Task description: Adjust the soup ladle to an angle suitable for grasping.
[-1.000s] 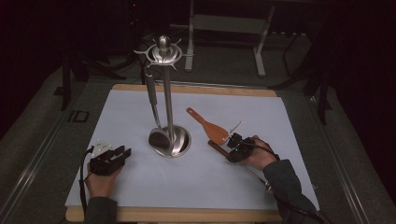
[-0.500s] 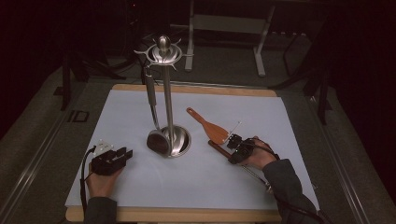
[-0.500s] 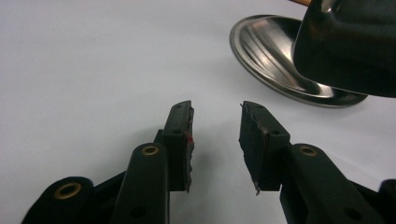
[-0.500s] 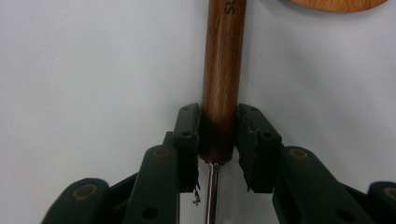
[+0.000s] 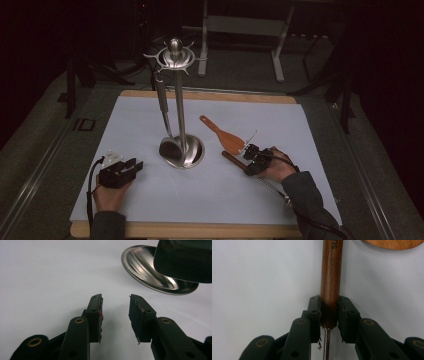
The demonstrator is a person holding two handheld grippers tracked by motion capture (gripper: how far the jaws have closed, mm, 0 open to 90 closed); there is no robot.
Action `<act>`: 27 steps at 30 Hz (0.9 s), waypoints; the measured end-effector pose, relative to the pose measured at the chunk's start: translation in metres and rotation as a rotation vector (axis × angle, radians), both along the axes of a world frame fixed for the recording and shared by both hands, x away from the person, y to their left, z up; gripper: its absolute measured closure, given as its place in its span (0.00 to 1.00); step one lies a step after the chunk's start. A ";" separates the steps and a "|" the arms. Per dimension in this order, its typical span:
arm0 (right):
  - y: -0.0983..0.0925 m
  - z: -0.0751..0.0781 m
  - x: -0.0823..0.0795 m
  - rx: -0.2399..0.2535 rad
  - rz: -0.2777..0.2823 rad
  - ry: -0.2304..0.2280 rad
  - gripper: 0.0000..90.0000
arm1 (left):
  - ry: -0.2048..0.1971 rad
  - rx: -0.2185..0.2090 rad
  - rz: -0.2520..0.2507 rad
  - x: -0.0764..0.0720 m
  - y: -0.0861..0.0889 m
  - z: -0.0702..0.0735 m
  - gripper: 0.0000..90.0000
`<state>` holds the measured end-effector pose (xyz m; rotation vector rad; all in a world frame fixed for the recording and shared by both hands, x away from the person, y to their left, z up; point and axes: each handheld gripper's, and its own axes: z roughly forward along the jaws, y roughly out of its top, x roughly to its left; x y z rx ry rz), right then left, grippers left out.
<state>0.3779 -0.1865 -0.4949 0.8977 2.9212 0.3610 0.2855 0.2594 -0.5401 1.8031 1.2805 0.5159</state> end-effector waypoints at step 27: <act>-0.002 0.038 -0.010 0.201 0.018 -0.095 0.82 | -0.021 0.029 0.009 -0.003 -0.003 0.000 0.66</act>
